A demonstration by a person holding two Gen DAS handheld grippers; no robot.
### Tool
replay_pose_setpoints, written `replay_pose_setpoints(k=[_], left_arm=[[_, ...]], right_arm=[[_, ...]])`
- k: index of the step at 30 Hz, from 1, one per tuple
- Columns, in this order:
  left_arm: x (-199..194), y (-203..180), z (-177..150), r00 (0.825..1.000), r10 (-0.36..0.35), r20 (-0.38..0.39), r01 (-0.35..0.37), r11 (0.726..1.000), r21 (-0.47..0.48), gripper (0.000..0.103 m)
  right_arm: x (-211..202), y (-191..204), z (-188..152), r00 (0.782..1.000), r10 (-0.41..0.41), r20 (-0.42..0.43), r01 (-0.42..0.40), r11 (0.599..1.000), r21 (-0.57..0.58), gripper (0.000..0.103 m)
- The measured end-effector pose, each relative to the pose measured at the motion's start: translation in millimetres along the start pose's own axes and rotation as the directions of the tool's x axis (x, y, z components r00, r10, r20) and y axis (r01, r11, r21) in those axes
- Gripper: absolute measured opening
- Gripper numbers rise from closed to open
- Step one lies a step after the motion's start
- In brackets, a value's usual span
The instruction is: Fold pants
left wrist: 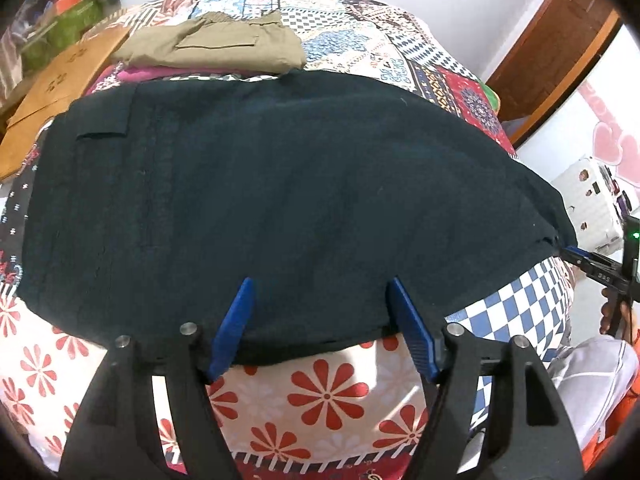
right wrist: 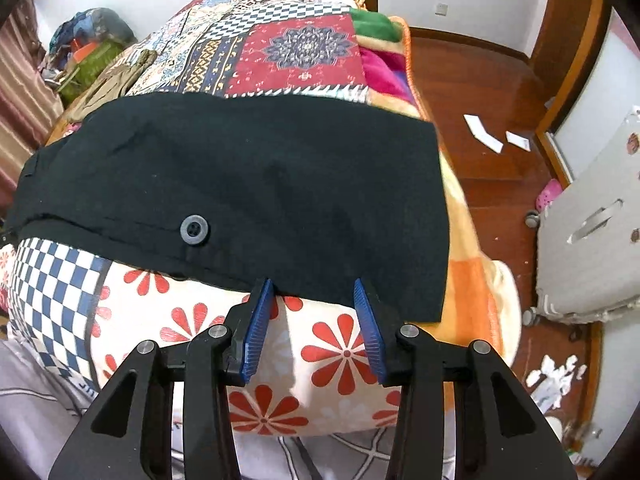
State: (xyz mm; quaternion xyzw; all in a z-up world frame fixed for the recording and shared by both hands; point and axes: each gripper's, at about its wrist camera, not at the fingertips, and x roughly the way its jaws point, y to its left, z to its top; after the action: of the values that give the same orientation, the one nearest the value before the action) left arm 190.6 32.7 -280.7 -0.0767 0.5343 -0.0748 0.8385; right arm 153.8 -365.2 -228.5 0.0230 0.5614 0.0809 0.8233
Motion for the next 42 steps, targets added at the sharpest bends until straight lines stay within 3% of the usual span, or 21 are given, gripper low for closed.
replay_pose_setpoints(k=[2, 8, 15, 21, 29, 31, 33, 35, 40, 42], left_arm=[[-5.9, 0.1, 6.7, 1.0, 0.024, 0.009, -0.024, 1.0, -0.009, 0.07], [-25.6, -21.4, 17.5, 0.998, -0.027, 0.053, 0.025, 0.999, 0.035, 0.07], [-13.4, -54.1, 1.4, 1.0, -0.027, 0.01, 0.025, 0.991, 0.133, 0.07], [-0.3, -59.7, -1.7, 1.0, -0.009, -0.002, 0.009, 0.989, 0.151, 0.07], [5.5, -64.3, 5.0, 1.0, -0.006, 0.025, 0.002, 0.988, 0.156, 0.07], [6.0, -66.0, 6.7, 0.999, 0.0, 0.035, -0.005, 0.987, 0.163, 0.07], [5.8, -67.3, 8.2, 0.999, 0.009, 0.05, -0.018, 0.986, 0.168, 0.07], [5.5, -69.6, 8.6, 0.999, 0.01, 0.053, -0.02, 0.983, 0.184, 0.066], [0.3, -74.6, 7.1, 0.998, -0.038, 0.059, 0.024, 0.974, 0.226, 0.033], [0.0, -75.0, 7.2, 0.997, -0.042, 0.06, 0.027, 0.972, 0.234, 0.027]], right_arm=[[-11.3, 5.6, 7.3, 0.999, 0.016, 0.031, -0.016, 1.0, -0.005, 0.04], [-28.8, 63.0, 39.8, 0.981, 0.172, 0.088, -0.16, 0.978, -0.131, 0.04], [-11.9, 154.2, 47.3, 0.946, 0.324, 0.003, -0.303, 0.888, -0.347, 0.04], [3.3, 194.1, 42.5, 0.952, 0.304, -0.044, -0.289, 0.835, -0.468, 0.04], [13.2, 198.9, 51.6, 0.955, 0.296, -0.022, -0.268, 0.828, -0.493, 0.04], [12.3, 200.5, 51.4, 0.955, 0.296, -0.012, -0.263, 0.827, -0.497, 0.035], [11.4, 202.1, 51.9, 0.955, 0.298, -0.008, -0.261, 0.824, -0.502, 0.02], [9.2, 203.9, 51.6, 0.951, 0.308, -0.003, -0.266, 0.819, -0.507, 0.017], [7.1, 203.0, 51.0, 0.948, 0.318, -0.005, -0.278, 0.82, -0.5, 0.012], [6.8, 200.7, 52.3, 0.944, 0.331, -0.012, -0.295, 0.824, -0.484, 0.011]])
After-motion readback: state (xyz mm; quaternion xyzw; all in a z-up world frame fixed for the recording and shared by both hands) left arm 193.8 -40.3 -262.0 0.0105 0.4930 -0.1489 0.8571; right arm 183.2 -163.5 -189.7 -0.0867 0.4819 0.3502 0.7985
